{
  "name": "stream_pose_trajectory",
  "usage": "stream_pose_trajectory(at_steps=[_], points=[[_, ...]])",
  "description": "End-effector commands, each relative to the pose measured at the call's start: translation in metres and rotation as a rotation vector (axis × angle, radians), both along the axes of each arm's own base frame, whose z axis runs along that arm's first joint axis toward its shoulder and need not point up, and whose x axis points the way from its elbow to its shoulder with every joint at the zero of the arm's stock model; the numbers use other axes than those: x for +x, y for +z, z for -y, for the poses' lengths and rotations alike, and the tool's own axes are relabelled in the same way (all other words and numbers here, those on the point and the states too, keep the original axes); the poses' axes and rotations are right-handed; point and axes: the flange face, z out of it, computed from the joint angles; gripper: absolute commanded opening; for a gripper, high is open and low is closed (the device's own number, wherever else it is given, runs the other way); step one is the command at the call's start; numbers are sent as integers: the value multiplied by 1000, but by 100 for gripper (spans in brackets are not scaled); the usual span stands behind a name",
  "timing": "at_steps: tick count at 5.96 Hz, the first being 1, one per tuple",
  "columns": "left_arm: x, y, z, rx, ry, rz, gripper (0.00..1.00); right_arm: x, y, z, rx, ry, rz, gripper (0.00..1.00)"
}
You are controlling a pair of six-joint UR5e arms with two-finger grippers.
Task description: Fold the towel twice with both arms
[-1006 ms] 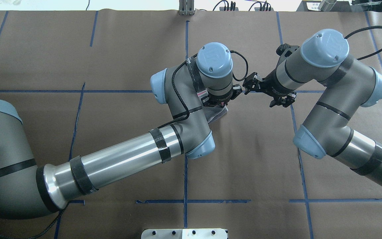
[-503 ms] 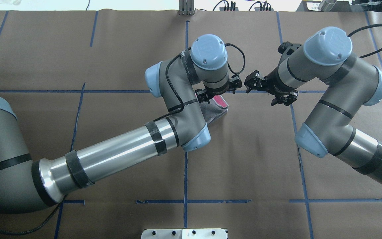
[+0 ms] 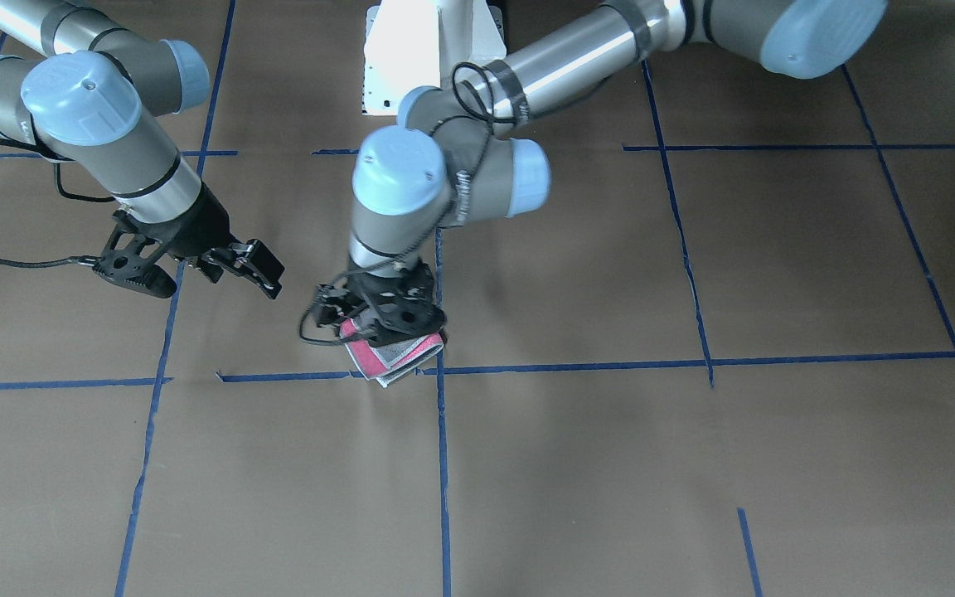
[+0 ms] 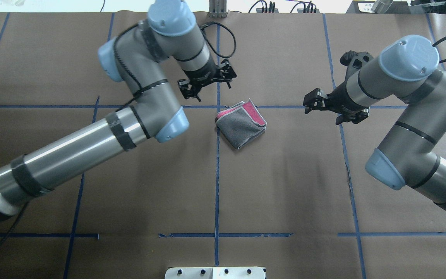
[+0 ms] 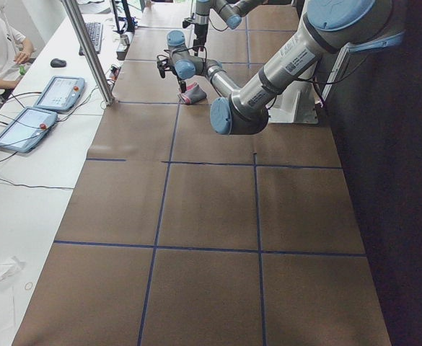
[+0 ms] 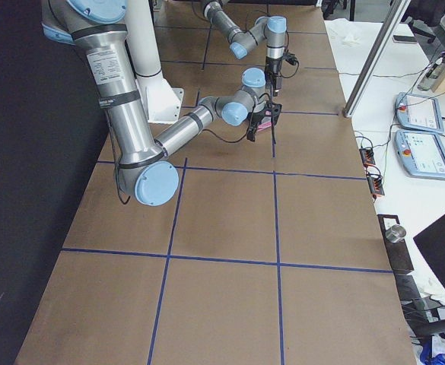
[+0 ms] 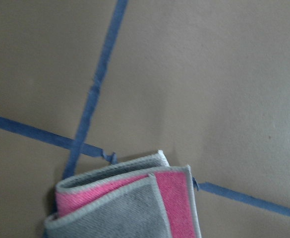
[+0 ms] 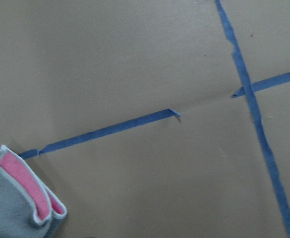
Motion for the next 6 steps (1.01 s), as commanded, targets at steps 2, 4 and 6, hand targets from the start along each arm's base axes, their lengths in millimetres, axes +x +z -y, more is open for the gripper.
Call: stream_pose_trajectory(at_steps=[2, 4, 6], points=[[-210, 119, -27, 233, 102, 177, 100, 108, 91, 10, 159, -176, -99, 100], [-351, 243, -36, 291, 205, 317, 100, 222, 142, 31, 231, -349, -249, 100], [-496, 355, -35, 267, 255, 264, 100, 336, 205, 19, 215, -362, -96, 100]])
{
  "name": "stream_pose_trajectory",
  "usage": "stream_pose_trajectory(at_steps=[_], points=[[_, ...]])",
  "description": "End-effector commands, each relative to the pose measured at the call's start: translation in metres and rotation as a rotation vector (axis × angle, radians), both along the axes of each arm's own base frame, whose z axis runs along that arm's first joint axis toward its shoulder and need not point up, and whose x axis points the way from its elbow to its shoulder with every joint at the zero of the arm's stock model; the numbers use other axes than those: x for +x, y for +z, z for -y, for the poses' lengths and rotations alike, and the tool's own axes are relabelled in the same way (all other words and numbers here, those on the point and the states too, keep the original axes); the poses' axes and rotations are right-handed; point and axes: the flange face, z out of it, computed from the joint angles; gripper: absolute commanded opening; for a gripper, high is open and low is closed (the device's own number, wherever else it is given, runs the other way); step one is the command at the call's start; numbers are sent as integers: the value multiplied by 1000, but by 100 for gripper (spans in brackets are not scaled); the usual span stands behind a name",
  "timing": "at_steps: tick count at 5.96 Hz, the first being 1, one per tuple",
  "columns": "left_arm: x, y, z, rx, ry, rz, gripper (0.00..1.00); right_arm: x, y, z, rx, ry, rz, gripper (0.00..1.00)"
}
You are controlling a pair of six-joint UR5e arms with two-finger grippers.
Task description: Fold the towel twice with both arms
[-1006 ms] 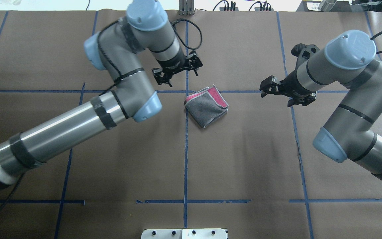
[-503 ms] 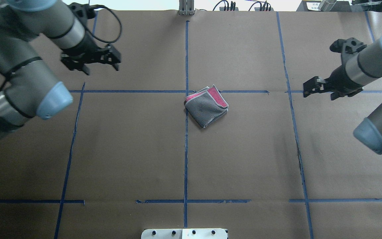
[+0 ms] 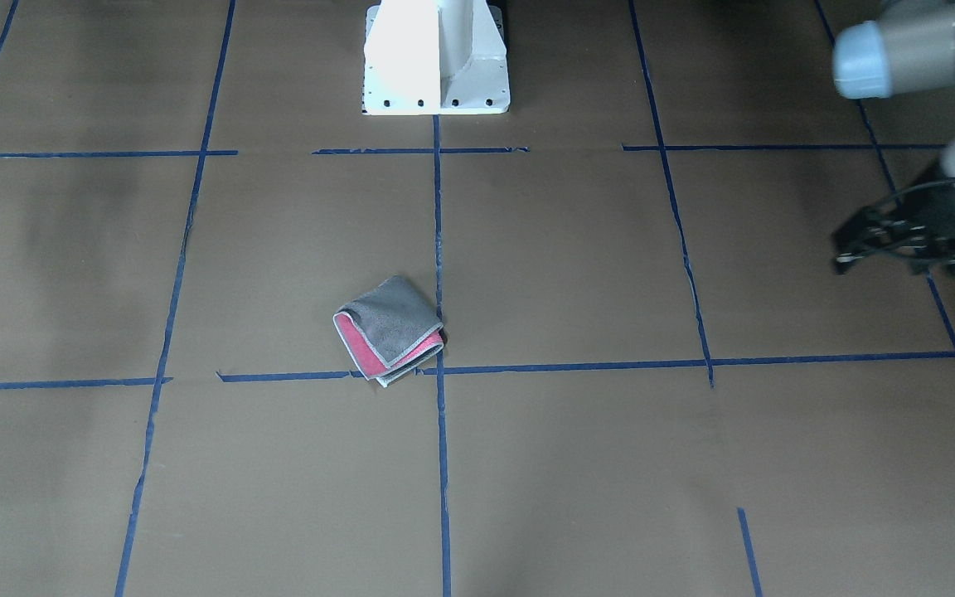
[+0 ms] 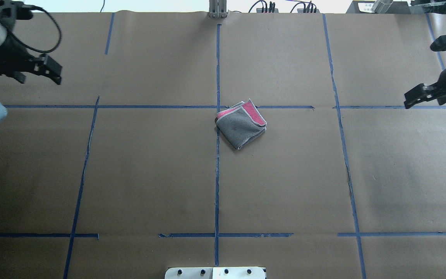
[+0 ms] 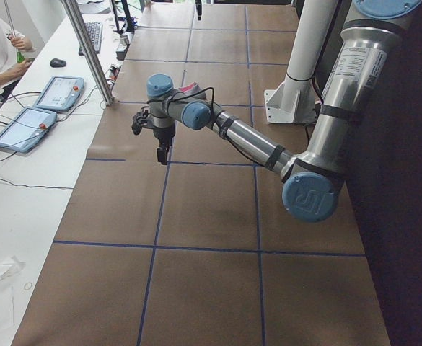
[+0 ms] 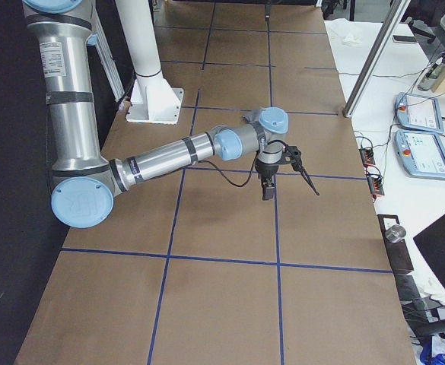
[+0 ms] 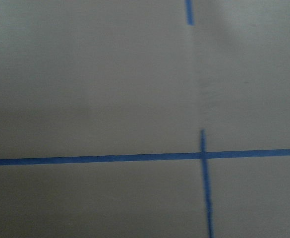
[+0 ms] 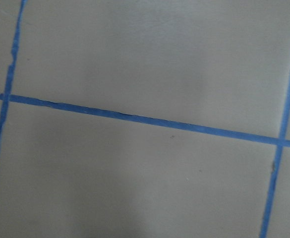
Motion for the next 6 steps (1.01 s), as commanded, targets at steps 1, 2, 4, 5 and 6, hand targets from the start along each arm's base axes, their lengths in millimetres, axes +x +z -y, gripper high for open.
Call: stream_pose_trajectory(at_steps=[1, 2, 4, 5, 6], points=[[-129, 127, -12, -30, 50, -15, 100, 87, 52, -19, -10, 23, 76, 100], [-182, 196, -22, -38, 77, -22, 100, 92, 75, -31, -60, 36, 50, 100], [-194, 228, -45, -57, 90, -28, 100, 94, 148, -63, -47, 33, 53, 100], [-194, 234, -54, -66, 90, -29, 100, 94, 154, -70, -16, 44, 60, 100], [-191, 232, -66, -86, 61, -28, 100, 95, 148, -69, -29, 71, 68, 100]])
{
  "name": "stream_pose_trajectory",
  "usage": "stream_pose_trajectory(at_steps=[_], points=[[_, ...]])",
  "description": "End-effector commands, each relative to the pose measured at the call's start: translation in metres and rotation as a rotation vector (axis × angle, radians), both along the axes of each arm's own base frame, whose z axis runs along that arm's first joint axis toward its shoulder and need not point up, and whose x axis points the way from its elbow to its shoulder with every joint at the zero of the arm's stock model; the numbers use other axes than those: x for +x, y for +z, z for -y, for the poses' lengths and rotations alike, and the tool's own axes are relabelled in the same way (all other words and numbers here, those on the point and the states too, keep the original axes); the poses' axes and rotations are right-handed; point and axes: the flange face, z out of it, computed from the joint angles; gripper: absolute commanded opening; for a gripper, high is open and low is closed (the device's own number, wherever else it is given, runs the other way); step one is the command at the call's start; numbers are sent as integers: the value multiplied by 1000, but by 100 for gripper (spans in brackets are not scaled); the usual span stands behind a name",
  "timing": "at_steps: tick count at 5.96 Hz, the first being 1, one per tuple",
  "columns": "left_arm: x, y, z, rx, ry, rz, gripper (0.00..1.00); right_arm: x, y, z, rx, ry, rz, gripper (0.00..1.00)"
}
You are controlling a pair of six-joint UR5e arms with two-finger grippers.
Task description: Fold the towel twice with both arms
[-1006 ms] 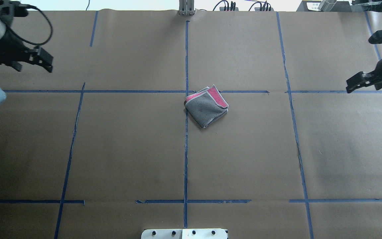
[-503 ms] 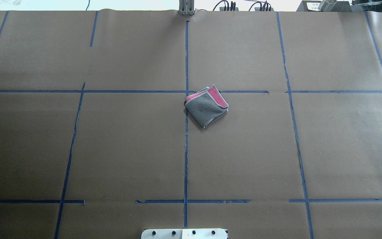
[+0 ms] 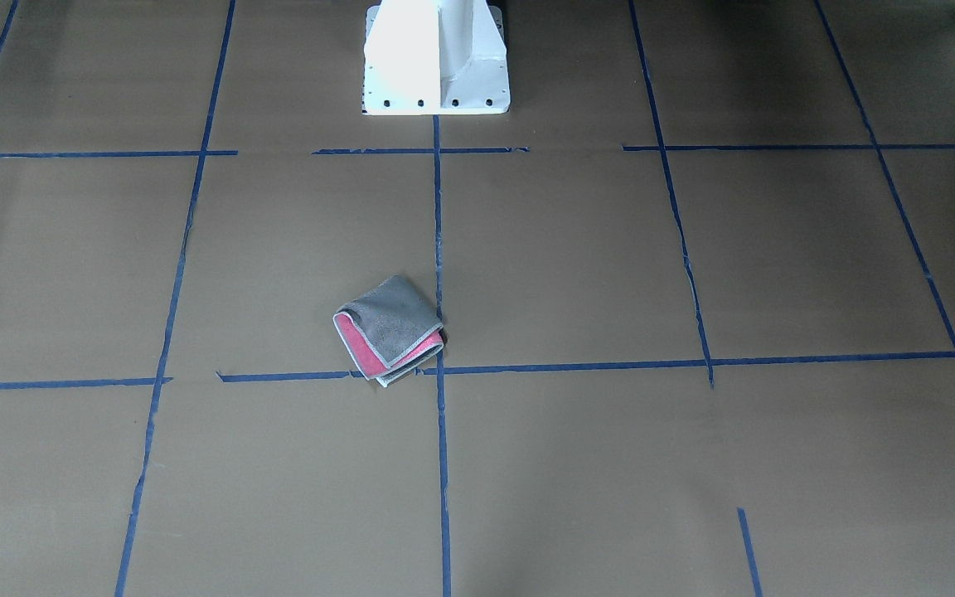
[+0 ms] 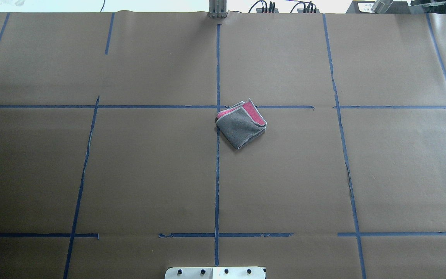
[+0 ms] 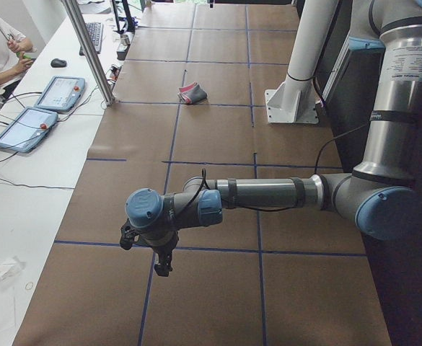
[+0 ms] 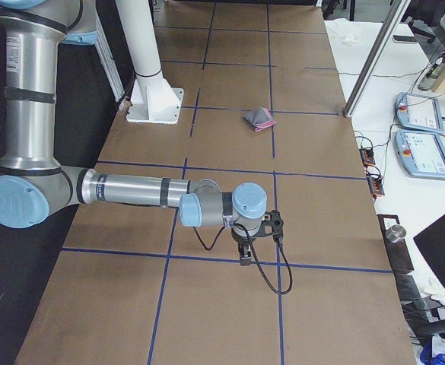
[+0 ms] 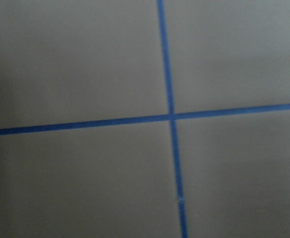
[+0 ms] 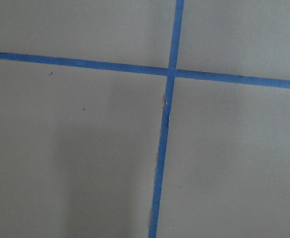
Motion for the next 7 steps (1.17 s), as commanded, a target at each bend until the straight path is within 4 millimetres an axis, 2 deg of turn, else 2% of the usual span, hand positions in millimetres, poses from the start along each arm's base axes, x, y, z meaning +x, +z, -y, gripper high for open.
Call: stream_pose_trajectory(at_steps=[1, 2, 3, 4, 7], points=[[3, -16, -12, 4, -29, 12, 100, 4, -4, -2, -10, 47, 15, 100], [4, -16, -24, 5, -27, 15, 100, 18, -17, -4, -2, 79, 35, 100], [4, -13, -26, 0, -26, 15, 100, 35, -21, -7, -51, 118, 89, 100], [5, -9, -27, -6, -24, 15, 100, 41, -28, -8, -61, 131, 99, 100], [7, -10, -26, -2, -19, 13, 100, 43, -28, -9, -67, 138, 96, 100]])
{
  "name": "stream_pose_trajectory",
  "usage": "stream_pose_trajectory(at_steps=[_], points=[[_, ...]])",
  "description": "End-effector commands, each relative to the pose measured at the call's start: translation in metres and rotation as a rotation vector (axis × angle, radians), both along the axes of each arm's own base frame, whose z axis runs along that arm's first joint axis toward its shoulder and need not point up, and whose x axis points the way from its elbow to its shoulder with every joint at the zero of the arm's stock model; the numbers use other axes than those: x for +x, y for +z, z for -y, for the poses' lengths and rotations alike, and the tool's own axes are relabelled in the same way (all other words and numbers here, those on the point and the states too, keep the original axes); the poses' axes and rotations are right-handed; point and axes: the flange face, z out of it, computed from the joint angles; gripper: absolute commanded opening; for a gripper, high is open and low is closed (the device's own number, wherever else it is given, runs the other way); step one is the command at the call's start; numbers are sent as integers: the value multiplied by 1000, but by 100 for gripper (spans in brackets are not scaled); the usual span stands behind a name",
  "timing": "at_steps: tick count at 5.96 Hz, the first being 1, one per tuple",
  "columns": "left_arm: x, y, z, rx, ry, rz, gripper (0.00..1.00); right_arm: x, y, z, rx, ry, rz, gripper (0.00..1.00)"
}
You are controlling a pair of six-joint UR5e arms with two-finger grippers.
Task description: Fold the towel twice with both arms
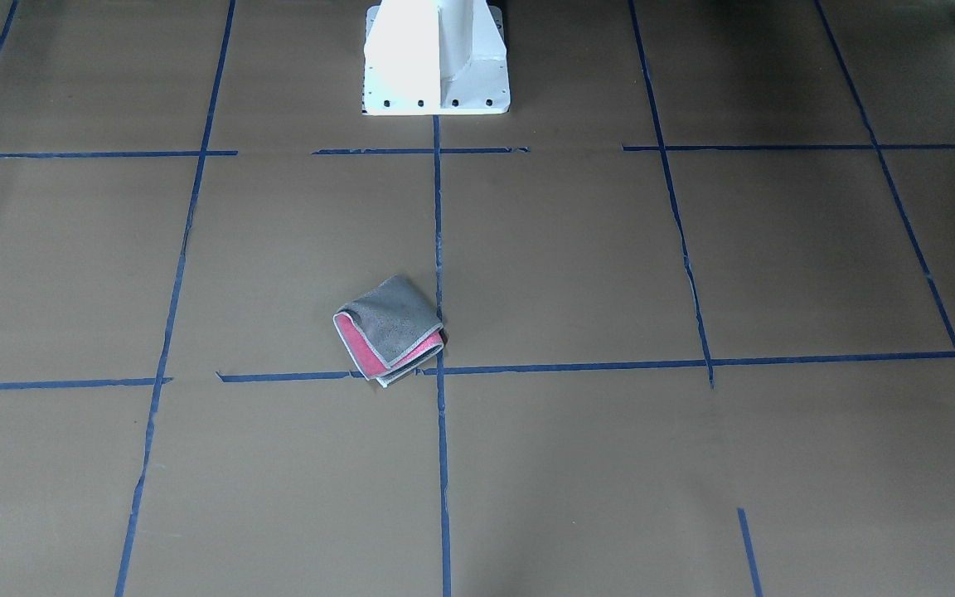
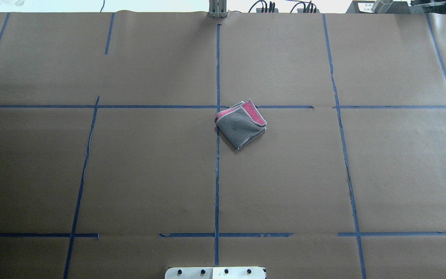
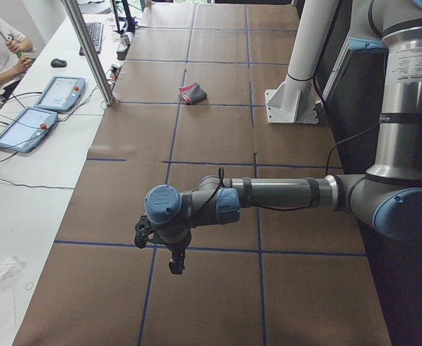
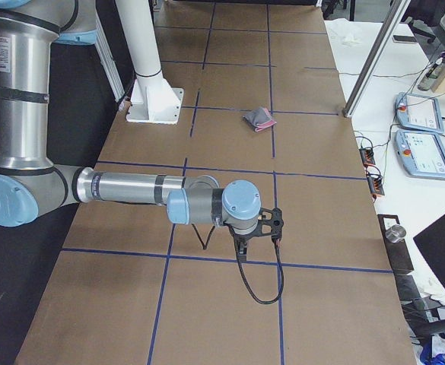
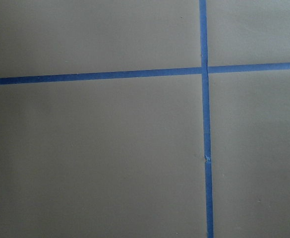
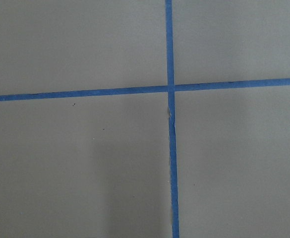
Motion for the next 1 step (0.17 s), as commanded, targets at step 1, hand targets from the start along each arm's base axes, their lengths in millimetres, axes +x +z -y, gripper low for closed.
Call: stream_pose_trajectory(at_steps=[1], points=[[0, 0, 0, 2, 2, 0, 100, 1, 1, -1, -3, 1, -5, 100]])
